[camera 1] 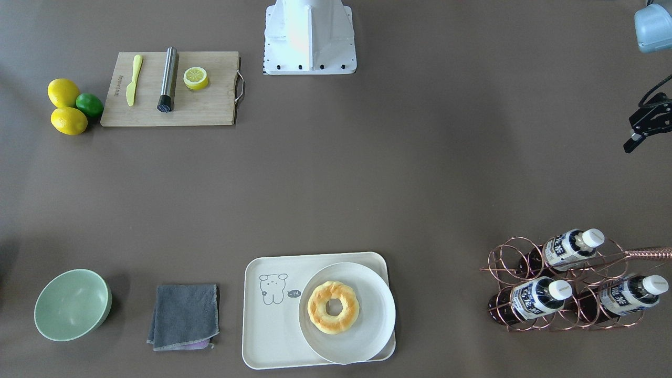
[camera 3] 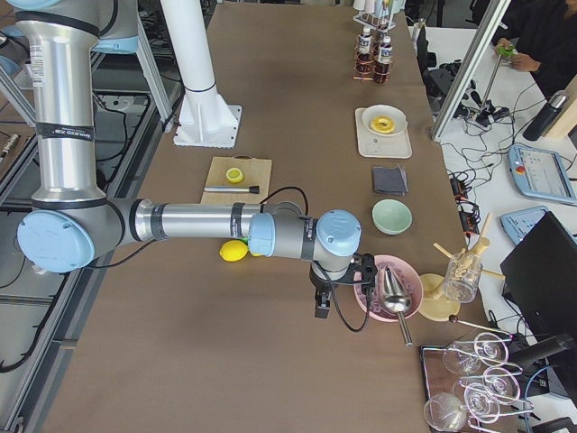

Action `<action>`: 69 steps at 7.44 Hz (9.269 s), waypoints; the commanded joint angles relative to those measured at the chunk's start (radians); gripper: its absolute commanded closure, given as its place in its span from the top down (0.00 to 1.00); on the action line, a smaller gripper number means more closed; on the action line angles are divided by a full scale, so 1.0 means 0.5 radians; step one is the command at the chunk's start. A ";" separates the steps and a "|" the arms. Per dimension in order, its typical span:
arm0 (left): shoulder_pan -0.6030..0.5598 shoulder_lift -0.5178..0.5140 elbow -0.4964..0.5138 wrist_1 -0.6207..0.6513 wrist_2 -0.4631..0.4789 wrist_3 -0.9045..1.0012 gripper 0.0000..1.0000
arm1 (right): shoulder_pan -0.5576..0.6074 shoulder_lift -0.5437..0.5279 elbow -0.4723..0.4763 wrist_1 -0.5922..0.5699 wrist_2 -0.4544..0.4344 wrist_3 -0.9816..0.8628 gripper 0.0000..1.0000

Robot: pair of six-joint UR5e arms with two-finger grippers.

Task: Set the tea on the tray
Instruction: 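Reach the left gripper down into the copper rack toward a tea bottle, then grasp the dark tea bottle with the left gripper and lift it out, then carry the bottle toward the tray and set it down in front of it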

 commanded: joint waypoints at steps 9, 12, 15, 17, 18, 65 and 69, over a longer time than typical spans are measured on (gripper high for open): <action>0.436 -0.441 0.331 -0.150 0.731 -0.747 0.97 | 0.009 -0.003 -0.050 -0.003 -0.010 0.008 1.00; 0.436 -0.509 0.504 -0.310 0.724 -0.846 0.84 | 0.009 -0.003 -0.050 -0.003 -0.009 0.005 1.00; 0.436 -0.509 0.504 -0.313 0.709 -0.846 0.77 | 0.009 0.009 -0.056 -0.003 -0.013 0.008 1.00; 0.433 -0.503 0.501 -0.313 0.709 -0.843 0.77 | 0.009 0.012 -0.056 0.000 -0.013 0.008 1.00; 0.433 -0.494 0.501 -0.313 0.709 -0.846 0.77 | 0.009 0.016 -0.056 0.000 -0.013 0.008 1.00; 1.905 -1.531 0.004 1.092 1.834 -2.202 0.97 | 0.003 0.019 -0.010 0.003 -0.009 0.002 1.00; 1.653 -1.409 -0.164 1.080 1.668 -1.799 0.97 | 0.000 0.086 -0.010 0.000 -0.006 0.030 1.00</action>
